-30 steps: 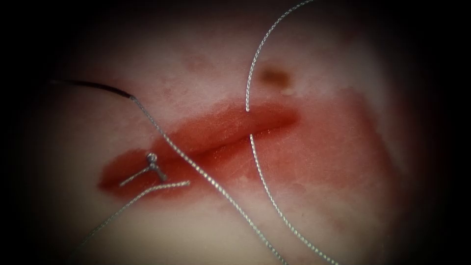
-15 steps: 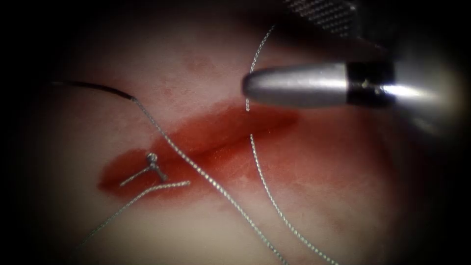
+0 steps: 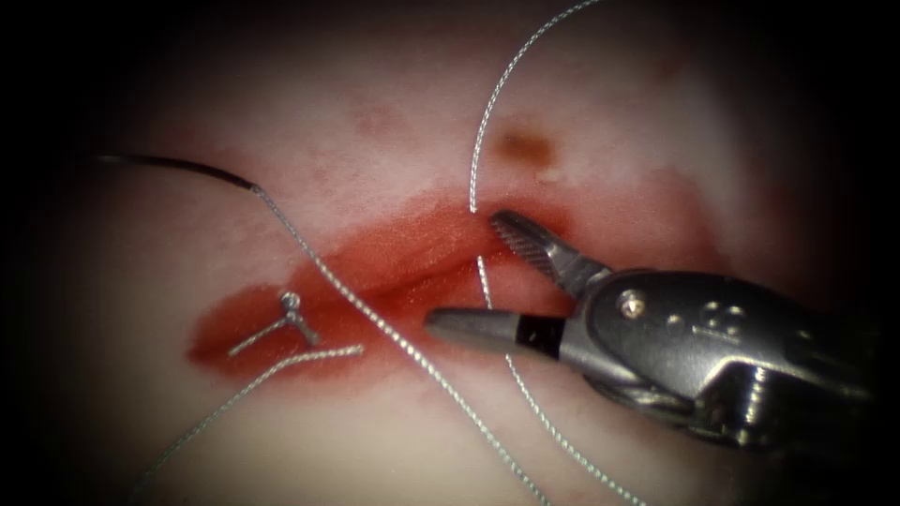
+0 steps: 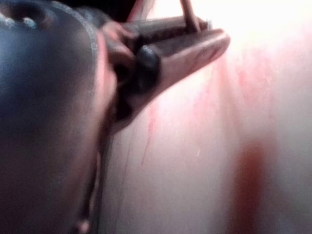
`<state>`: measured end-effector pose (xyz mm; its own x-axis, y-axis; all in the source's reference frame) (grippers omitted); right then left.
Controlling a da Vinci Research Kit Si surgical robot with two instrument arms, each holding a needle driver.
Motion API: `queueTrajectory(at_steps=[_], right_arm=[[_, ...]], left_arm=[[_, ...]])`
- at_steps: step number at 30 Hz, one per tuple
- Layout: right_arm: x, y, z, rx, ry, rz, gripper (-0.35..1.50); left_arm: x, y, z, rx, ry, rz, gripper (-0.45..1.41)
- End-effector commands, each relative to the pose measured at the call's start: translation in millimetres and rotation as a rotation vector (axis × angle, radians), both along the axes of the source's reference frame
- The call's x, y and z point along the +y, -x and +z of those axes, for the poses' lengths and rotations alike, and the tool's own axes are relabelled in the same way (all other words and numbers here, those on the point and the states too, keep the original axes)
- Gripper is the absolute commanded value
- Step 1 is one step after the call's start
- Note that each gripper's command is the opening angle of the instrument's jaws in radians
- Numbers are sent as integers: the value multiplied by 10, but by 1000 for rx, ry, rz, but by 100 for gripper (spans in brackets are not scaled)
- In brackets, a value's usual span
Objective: Wound Closure
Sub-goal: Mistakenly pull the suture through the incision with the right grasper.
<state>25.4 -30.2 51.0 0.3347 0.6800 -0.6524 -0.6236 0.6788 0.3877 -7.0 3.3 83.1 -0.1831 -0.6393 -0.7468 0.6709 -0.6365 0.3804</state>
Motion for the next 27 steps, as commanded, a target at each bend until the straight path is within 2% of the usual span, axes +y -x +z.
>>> queueTrajectory(at_steps=[1, 3, 5, 13, 21, 23, 26, 27], right_arm=[[10, -4, 1, -37, -41, -23, 133], [10, -3, 3, -103, -87, -44, 131], [9, -4, 4, -127, -109, -47, 128], [0, -14, 2, -100, -195, 38, 123], [-5, -28, -2, -92, -233, 68, 115], [-6, -31, 0, -100, -238, 74, 93], [-6, -34, 4, -120, -264, 86, 42], [-5, -35, 6, -127, -270, 89, -8]], left_arm=[[12, 2, -3, -2, 7, -2, -45], [12, 2, -3, -2, 7, -2, -45], [12, 2, -3, -2, 7, -2, -45], [12, 2, -3, -2, 5, 0, -45], [11, 2, -3, -3, 6, 0, -45], [11, 2, -3, -3, 4, 3, -45], [11, 2, -3, -3, 4, 3, -45], [11, 2, -3, -3, 4, 3, -45]])
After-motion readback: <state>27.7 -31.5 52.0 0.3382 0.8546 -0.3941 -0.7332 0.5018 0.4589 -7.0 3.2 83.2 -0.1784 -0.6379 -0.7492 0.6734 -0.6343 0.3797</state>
